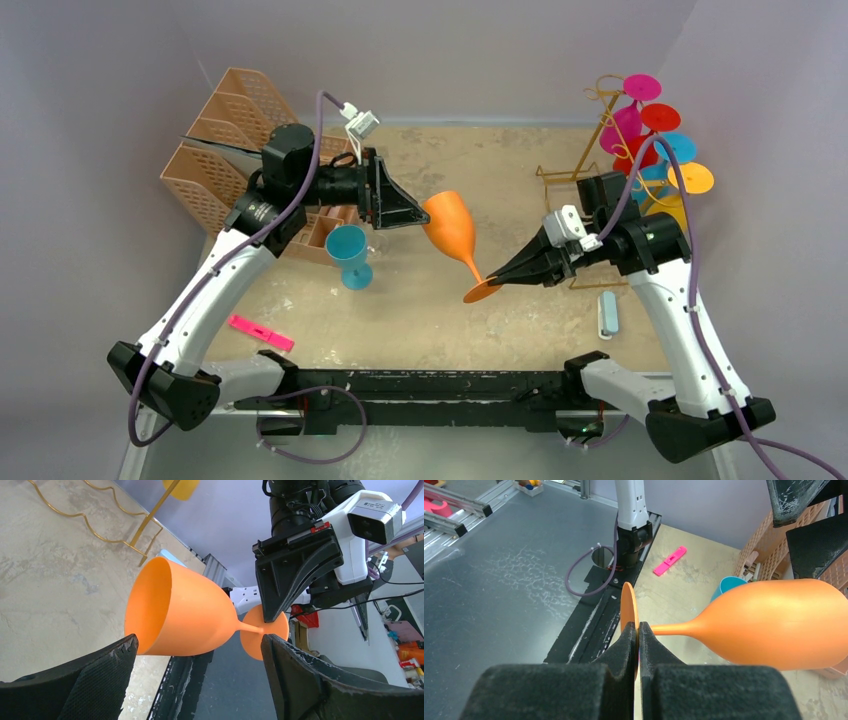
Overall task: Take the wine glass off the wine glass rack
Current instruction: Place the wine glass at the center of the board.
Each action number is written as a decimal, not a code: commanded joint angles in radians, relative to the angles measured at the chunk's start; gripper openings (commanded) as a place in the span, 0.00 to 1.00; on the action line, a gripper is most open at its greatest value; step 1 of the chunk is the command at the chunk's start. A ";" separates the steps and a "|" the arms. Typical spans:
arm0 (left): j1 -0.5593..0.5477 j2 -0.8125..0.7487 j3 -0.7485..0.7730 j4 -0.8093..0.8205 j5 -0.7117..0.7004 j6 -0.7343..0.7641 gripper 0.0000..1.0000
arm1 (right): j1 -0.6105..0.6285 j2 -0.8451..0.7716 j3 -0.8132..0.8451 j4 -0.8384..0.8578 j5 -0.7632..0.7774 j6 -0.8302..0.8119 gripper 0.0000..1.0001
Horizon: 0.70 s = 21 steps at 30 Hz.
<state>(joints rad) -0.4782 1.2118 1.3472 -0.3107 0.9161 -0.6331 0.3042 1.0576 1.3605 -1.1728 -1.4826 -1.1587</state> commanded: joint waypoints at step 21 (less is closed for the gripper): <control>-0.010 0.073 0.024 0.182 0.276 -0.036 0.66 | 0.016 -0.040 -0.020 0.047 -0.077 0.033 0.00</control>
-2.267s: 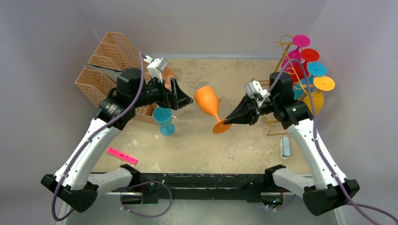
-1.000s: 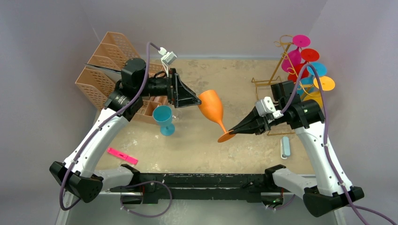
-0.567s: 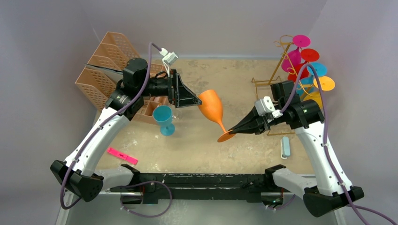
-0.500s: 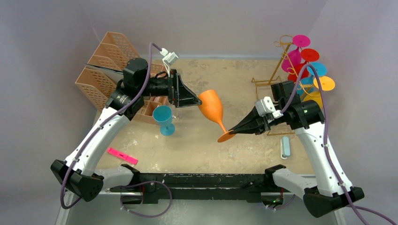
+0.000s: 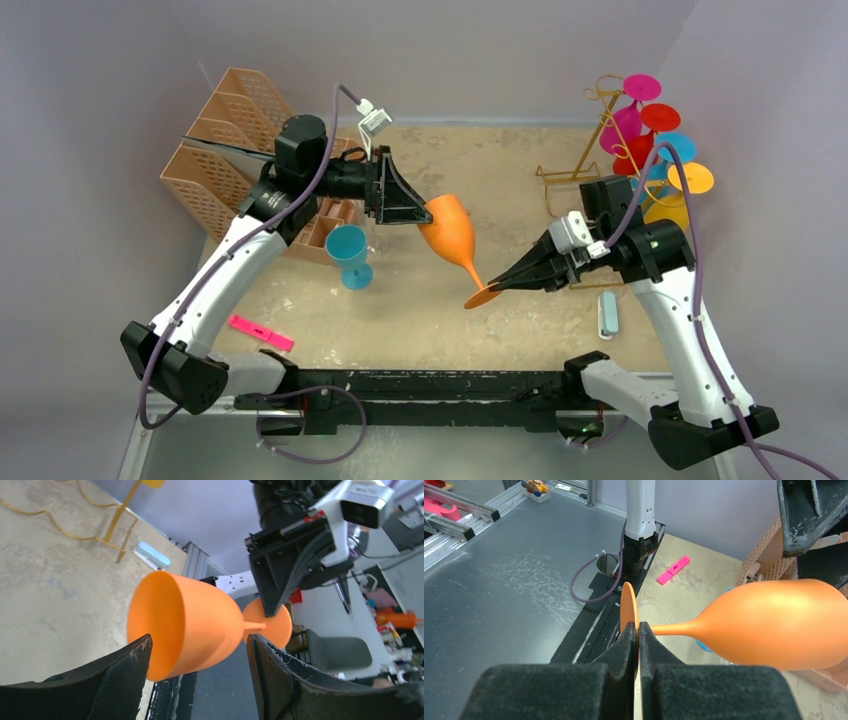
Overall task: Take the wine glass off the wine glass rack
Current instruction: Place the wine glass at the center of the board.
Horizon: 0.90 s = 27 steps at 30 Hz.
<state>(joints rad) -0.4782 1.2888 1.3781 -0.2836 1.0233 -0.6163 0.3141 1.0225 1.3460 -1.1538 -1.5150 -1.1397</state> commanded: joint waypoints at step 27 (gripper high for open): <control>-0.075 -0.088 -0.011 0.096 0.169 0.044 0.00 | 0.006 -0.018 -0.026 0.059 0.049 0.069 0.00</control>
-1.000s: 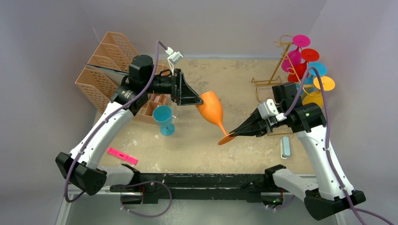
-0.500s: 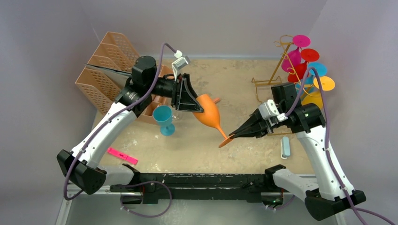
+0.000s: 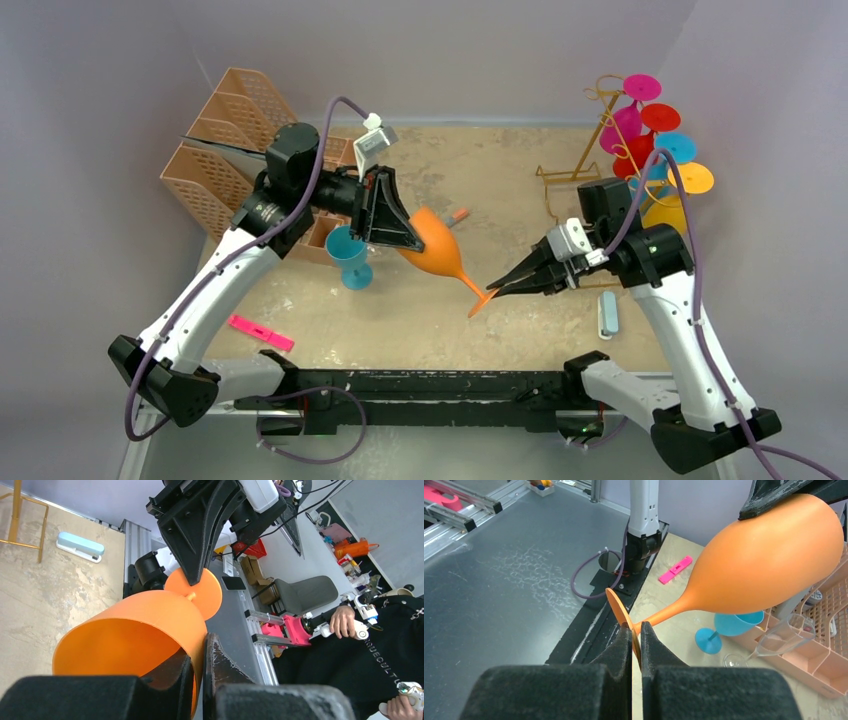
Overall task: Take the wine glass off the wine glass rack
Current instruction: Place the wine glass at the center of the board.
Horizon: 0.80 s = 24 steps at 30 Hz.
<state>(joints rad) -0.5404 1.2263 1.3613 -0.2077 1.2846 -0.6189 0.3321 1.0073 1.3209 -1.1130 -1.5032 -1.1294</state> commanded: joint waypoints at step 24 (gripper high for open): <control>-0.012 -0.025 -0.016 0.015 -0.155 0.061 0.00 | -0.008 -0.078 0.003 0.044 0.100 0.147 0.31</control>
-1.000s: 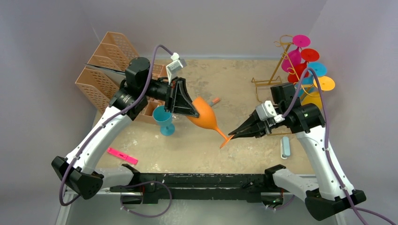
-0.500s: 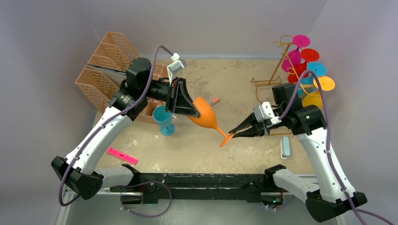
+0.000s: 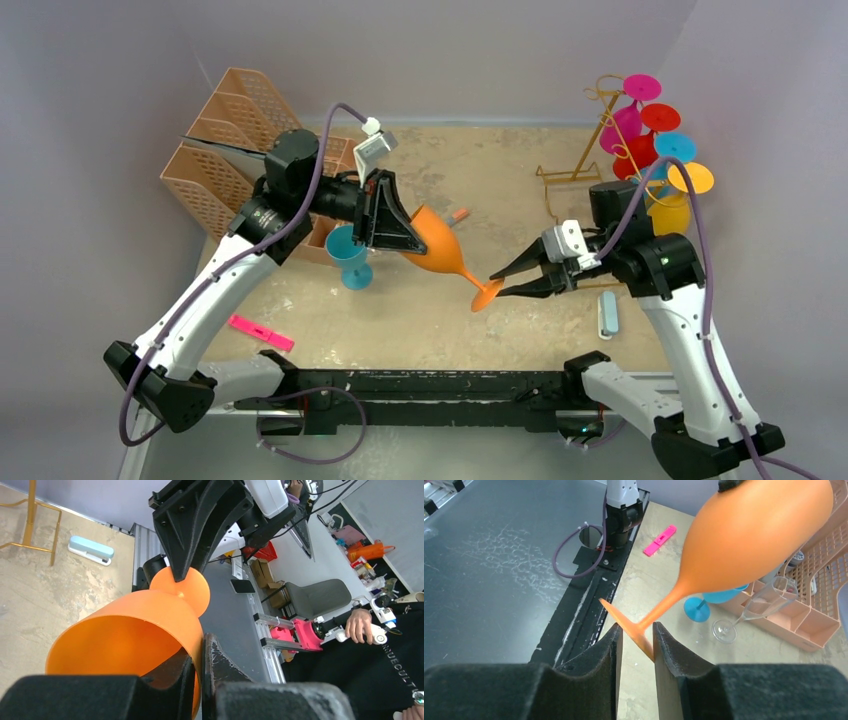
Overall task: Take the wine glass off the wine glass rack
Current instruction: Place the wine glass at the center of the board.
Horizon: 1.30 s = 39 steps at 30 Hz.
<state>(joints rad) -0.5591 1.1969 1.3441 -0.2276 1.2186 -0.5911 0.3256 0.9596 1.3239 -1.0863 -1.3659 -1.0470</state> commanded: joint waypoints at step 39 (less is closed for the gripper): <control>-0.181 0.064 0.158 -0.586 -0.775 0.357 0.00 | 0.023 0.008 -0.016 0.540 0.623 0.998 0.45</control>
<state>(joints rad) -0.7094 1.2957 1.5070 -0.7929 0.5316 -0.2909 0.3424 0.9577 1.2949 -0.6655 -0.9012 -0.2306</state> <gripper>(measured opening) 0.029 0.435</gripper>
